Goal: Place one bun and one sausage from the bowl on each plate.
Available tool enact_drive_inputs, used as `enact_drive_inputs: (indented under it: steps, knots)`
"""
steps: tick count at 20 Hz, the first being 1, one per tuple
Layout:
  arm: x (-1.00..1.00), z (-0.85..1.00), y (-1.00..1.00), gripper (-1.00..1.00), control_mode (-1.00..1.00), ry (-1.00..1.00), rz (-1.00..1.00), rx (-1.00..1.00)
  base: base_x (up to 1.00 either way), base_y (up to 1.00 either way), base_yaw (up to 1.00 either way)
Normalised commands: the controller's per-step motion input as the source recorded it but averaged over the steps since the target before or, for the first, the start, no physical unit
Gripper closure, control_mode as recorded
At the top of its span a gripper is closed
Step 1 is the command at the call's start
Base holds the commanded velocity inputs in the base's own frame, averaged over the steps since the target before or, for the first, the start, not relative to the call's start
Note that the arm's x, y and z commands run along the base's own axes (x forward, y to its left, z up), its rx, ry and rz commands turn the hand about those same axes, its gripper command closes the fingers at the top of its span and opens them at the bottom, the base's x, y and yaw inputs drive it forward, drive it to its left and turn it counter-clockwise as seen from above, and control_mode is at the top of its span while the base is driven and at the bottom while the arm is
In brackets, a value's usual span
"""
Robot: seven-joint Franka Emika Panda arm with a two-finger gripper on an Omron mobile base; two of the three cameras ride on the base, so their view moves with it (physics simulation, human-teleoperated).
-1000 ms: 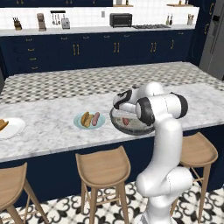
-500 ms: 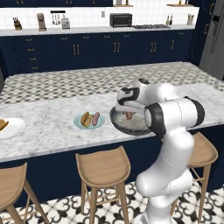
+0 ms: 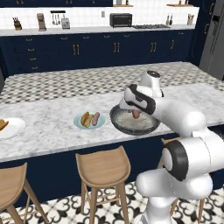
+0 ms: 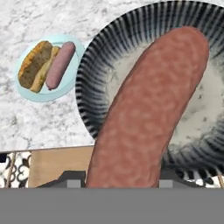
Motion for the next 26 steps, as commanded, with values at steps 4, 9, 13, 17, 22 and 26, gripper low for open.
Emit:
enact_drive_inputs:
  steps: [4, 9, 13, 17, 22, 26]
  knots:
    - [-0.94, 0.78, 0.34, 1.0, -1.0, 0.11, -0.01, -0.06, 0.0, 0.0, 0.0]
    - [0.0, 0.0, 0.0, 1.0, 1.0, 0.0, 0.0, 0.0, -0.81, 0.94, -0.01]
    - [0.0, 0.0, 0.0, 1.0, 1.0, 0.0, 0.0, 0.0, -0.14, 1.0, 0.0]
    - [0.0, 0.0, 0.0, 1.0, 1.0, 0.0, 0.0, 0.0, 0.21, 1.0, 0.0]
    - [0.0, 0.0, 0.0, 1.0, 1.0, 0.0, 0.0, 0.0, 0.54, 1.0, 0.0]
    - [0.0, 0.0, 0.0, 1.0, 1.0, 0.0, 0.0, 0.0, 0.99, 0.81, 0.0]
